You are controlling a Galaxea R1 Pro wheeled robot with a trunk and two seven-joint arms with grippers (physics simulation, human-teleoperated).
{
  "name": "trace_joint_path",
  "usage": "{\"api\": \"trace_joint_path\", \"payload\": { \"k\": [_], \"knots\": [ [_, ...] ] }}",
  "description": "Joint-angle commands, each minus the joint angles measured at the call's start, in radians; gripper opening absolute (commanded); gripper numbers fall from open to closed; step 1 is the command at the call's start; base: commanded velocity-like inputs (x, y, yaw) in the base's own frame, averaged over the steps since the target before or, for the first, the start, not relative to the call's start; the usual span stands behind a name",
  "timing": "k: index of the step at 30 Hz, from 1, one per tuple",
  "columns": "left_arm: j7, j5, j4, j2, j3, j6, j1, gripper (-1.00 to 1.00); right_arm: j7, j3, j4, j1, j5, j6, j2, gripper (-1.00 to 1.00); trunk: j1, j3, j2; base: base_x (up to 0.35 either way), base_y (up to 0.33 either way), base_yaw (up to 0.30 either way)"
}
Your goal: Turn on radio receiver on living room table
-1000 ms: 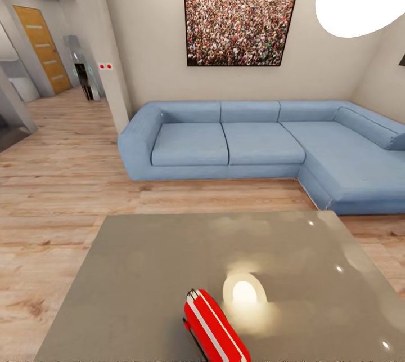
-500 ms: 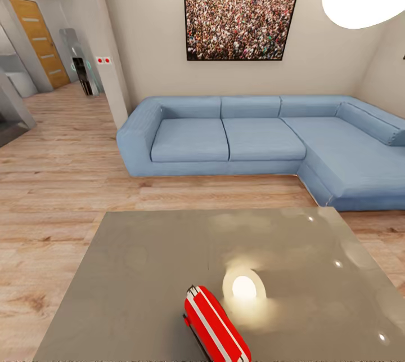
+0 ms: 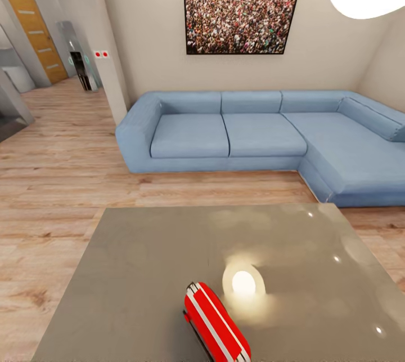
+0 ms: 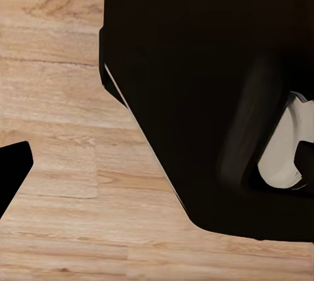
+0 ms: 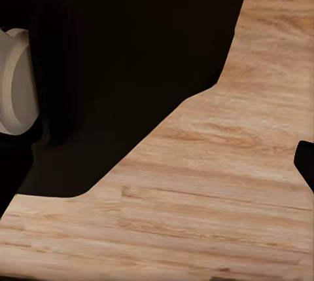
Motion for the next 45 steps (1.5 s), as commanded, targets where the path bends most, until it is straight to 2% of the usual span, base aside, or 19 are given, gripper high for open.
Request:
{"api": "trace_joint_path", "payload": {
  "k": [1,45],
  "knots": [
    [0.000,0.000,0.000,0.000,0.000,0.000,0.000,1.00,0.000,0.000,0.000,0.000,0.000,0.000,0.000,1.00,0.000,-0.002,0.000,0.000,0.000,0.000],
    [0.001,0.001,0.000,0.000,0.000,0.000,0.000,1.00,0.000,0.000,0.000,0.000,0.000,-0.001,0.000,1.00,0.000,-0.074,0.000,0.000,0.000,0.000]
  ]
}}
